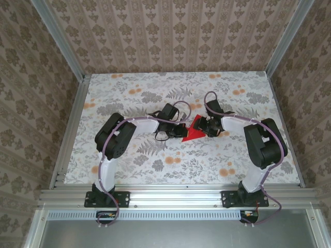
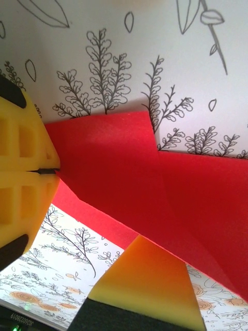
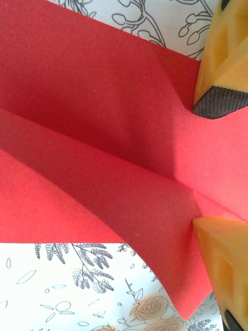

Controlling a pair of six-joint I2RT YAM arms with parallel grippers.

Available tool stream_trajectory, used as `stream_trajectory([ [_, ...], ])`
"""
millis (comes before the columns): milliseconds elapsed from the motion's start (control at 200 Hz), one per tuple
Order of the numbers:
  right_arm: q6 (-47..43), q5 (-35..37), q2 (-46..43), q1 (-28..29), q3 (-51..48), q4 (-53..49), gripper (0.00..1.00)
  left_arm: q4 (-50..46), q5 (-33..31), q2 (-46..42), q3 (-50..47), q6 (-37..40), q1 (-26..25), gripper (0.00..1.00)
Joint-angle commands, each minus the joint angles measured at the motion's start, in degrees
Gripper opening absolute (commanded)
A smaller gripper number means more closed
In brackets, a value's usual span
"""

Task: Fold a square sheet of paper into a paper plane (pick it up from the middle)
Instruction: Fourth fold the wing at the center of the table.

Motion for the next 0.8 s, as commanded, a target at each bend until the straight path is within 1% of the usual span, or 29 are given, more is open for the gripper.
stream_trajectory([
  [0, 1.7, 6.1, 5.9, -0.3, -2.2, -8.2, 0.58, -1.5, -0.4, 0.8, -1.1, -1.0, 0.9, 0.02],
  [105, 2.8, 6.4, 6.6, -0.2, -1.8, -9.0, 0.58, -1.6, -0.5, 0.1, -1.3, -0.9, 1.2, 0.09],
  [215, 3.9, 7.0, 7.6, -0.1, -1.4, -10.0, 0.58, -0.6, -0.4, -2.1, -2.3, -0.8, 1.5, 0.20],
  [340, 5.0, 7.5, 8.4, 0.0, -1.0, -10.4, 0.58, 1.2, -0.6, -5.4, -3.9, -0.4, 2.0, 0.30],
  [475, 5.6, 7.7, 8.4, 0.0, -1.1, -10.4, 0.58, 4.7, -0.2, -7.3, -5.8, -0.5, 2.1, 0.33],
  [645, 5.6, 7.4, 8.1, 0.0, -1.5, -9.9, 0.58, 9.2, 2.3, -6.1, -6.3, -0.5, 1.9, 0.35],
  [795, 5.5, 7.0, 8.2, 0.0, -1.9, -9.5, 0.58, 7.5, 2.5, -3.8, -3.3, 2.0, 1.1, 0.37],
])
